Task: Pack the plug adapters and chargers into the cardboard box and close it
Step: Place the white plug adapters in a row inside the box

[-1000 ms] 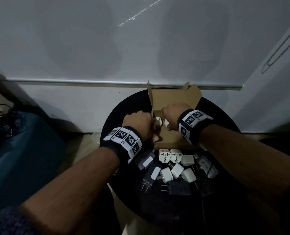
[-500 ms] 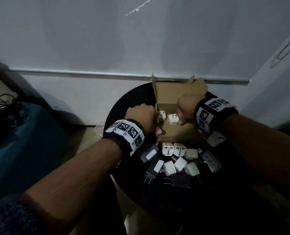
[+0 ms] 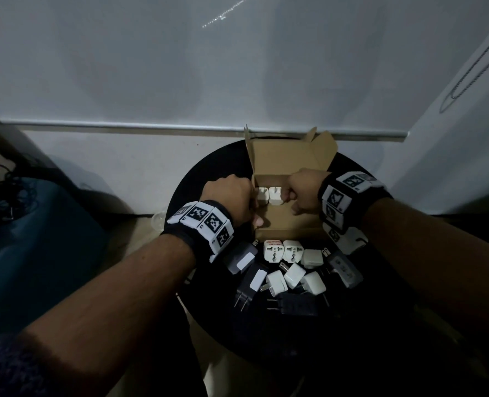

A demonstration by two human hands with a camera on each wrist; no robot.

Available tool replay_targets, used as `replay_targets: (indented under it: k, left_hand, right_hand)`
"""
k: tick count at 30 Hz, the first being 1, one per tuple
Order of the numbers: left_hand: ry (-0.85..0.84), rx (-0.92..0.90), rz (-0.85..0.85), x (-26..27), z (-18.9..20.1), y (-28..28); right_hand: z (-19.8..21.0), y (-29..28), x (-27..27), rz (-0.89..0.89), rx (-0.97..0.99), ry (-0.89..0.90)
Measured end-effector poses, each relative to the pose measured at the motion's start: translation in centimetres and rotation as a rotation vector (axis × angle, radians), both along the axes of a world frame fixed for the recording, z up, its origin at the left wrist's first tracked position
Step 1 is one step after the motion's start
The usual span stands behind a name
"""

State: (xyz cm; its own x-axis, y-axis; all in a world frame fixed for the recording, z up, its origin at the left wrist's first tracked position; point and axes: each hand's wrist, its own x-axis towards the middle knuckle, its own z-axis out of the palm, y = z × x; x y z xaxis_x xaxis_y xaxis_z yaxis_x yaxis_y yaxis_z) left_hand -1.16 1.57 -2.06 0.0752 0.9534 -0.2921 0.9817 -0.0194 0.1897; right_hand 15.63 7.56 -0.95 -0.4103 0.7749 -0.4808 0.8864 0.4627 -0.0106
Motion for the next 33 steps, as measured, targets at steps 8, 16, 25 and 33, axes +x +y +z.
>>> replay_targets:
  k: [8,16,25,33]
  left_hand:
    - [0.027,0.026,0.003,0.1,-0.2,-0.1]
    - [0.054,0.009,0.011,0.2,0.3,-0.1]
    - [0.032,-0.015,0.021,0.1,0.4,-0.2]
    - [0.030,0.002,0.002,-0.1,0.4,-0.3]
  right_hand:
    - [1.1,-9.5,0.8,0.256,0.086,0.248]
    - [-2.7,-12.2,-0.9,0.319,0.313,-0.008]
    - [-2.9,-13.0,-1.6,0.326,0.349,-0.096]
    - [-0.7,-12.1,-0.7,0.345,0.393,0.133]
